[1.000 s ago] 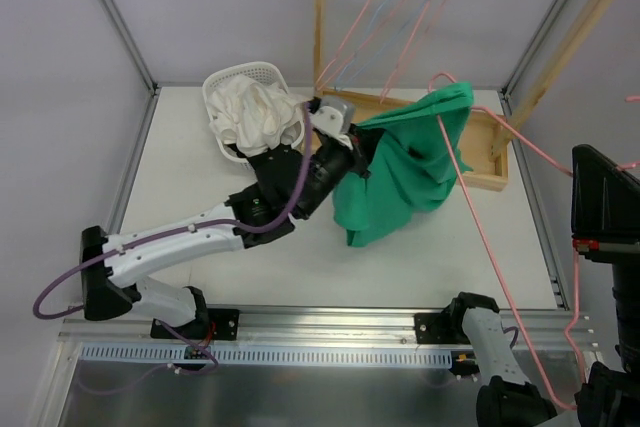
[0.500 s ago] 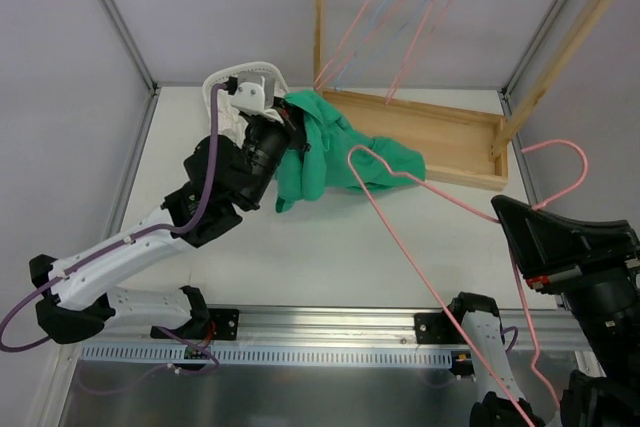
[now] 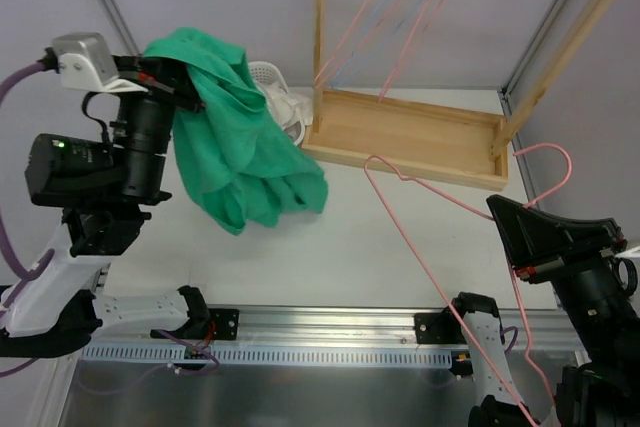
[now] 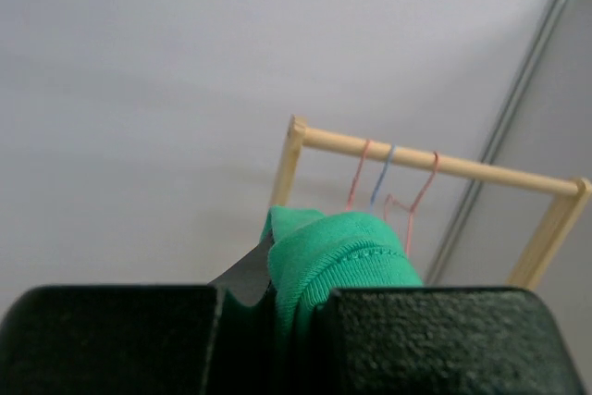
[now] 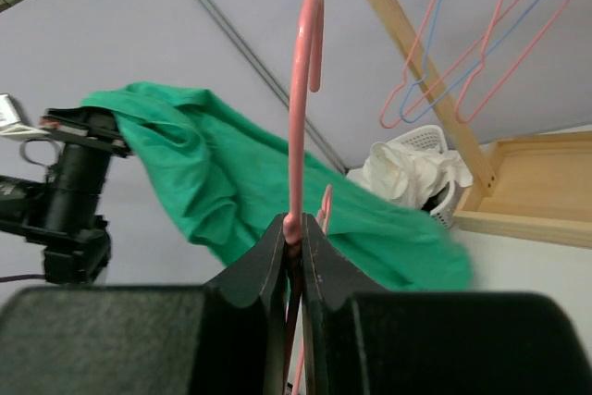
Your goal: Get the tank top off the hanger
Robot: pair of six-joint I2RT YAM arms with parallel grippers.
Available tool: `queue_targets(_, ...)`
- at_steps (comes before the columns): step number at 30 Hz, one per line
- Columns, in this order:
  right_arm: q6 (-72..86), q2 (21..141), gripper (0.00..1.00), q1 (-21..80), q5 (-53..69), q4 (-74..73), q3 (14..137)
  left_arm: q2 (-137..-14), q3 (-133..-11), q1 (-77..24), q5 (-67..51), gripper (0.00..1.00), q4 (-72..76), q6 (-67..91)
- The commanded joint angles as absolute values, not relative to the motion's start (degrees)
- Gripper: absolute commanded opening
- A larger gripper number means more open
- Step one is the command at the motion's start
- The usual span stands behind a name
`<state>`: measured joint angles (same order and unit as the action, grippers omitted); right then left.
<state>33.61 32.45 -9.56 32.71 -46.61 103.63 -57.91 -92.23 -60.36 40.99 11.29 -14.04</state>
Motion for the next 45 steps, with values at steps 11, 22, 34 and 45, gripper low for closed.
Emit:
queue_targets(11, 24.26, 36.91, 0.0, -9.58, 26.19, -45.44, 104.23, -69.87, -110.56, -35.27, 24.8, 0.0, 9.77, -12.68)
queue_targets(22, 22.85, 38.05, 0.0, -9.67, 24.96, -45.26, 102.75, -92.33, -135.14, -13.37, 4.05, 0.0, 8.79, 12.37)
queue_targets(34, 21.53, 40.25, 0.0, -9.58, 24.7, -44.12, 100.9, -104.6, -134.5, -2.02, -5.0, 0.0, 20.82, 31.64)
queue_targets(45, 19.87, 41.83, 0.0, -9.58, 22.59, -42.71, 99.32, -97.12, -96.35, -3.07, -6.33, 0.0, 29.27, 30.41)
